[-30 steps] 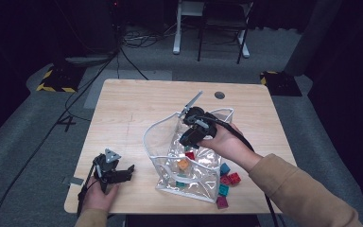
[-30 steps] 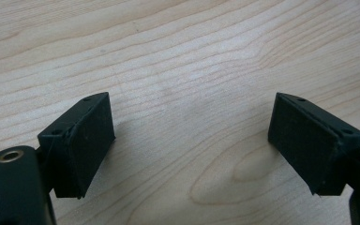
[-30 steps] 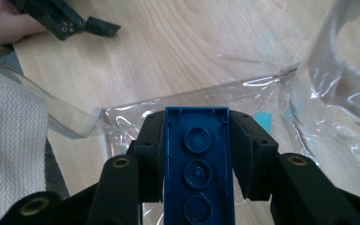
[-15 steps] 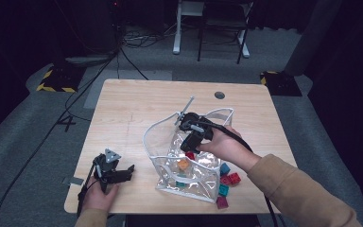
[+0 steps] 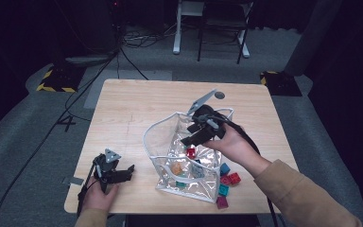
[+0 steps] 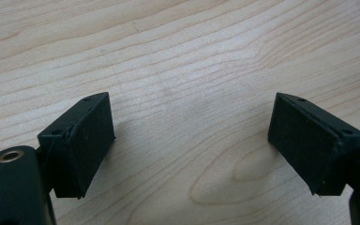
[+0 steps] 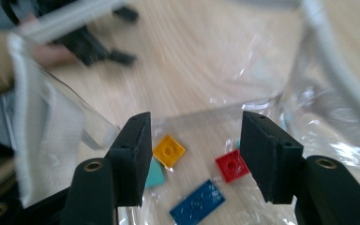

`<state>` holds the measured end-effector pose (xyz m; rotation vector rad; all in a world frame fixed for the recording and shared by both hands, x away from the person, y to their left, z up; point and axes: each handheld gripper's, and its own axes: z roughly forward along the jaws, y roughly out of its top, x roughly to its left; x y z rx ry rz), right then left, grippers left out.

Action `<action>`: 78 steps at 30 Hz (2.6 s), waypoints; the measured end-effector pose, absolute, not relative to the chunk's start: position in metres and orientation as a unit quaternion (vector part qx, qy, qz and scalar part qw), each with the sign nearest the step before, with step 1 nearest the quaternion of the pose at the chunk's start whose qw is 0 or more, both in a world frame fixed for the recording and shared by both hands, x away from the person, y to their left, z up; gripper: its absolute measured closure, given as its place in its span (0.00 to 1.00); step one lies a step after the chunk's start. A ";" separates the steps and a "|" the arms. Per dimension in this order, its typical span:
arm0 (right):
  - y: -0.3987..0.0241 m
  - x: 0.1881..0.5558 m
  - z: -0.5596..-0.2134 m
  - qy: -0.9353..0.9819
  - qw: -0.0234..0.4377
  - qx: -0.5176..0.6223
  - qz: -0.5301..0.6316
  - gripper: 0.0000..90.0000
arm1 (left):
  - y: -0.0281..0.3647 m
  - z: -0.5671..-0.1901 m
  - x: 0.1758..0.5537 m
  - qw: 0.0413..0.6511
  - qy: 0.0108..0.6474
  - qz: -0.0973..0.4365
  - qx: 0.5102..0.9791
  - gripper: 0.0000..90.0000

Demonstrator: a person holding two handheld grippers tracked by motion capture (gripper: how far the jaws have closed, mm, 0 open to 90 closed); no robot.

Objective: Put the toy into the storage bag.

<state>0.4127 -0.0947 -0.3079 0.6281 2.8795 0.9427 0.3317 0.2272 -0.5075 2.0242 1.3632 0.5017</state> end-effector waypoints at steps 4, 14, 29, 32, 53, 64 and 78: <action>-0.123 0.401 -0.291 0.902 0.041 0.211 0.375 0.49 | 0.227 -0.507 0.332 0.319 0.518 0.191 0.770 0.17; -0.201 0.374 -0.280 0.854 0.074 0.243 0.454 0.50 | 0.227 -0.508 0.332 0.319 0.519 0.191 0.770 0.17; -0.263 0.357 -0.324 0.839 0.112 0.306 0.435 0.50 | 0.227 -0.508 0.332 0.319 0.519 0.191 0.770 0.17; -0.266 0.357 -0.338 0.840 0.111 0.315 0.429 0.50 | 0.227 -0.508 0.332 0.319 0.518 0.191 0.770 0.17; -0.254 0.361 -0.429 0.857 0.078 0.346 0.374 0.50 | 0.227 -0.508 0.332 0.319 0.518 0.191 0.770 0.17; -0.236 0.365 -0.466 0.876 0.061 0.342 0.333 0.50 | 0.227 -0.508 0.332 0.319 0.518 0.191 0.770 0.17; -0.238 0.368 -0.471 0.879 0.064 0.346 0.321 0.63 | 0.227 -0.508 0.332 0.319 0.518 0.191 0.770 0.17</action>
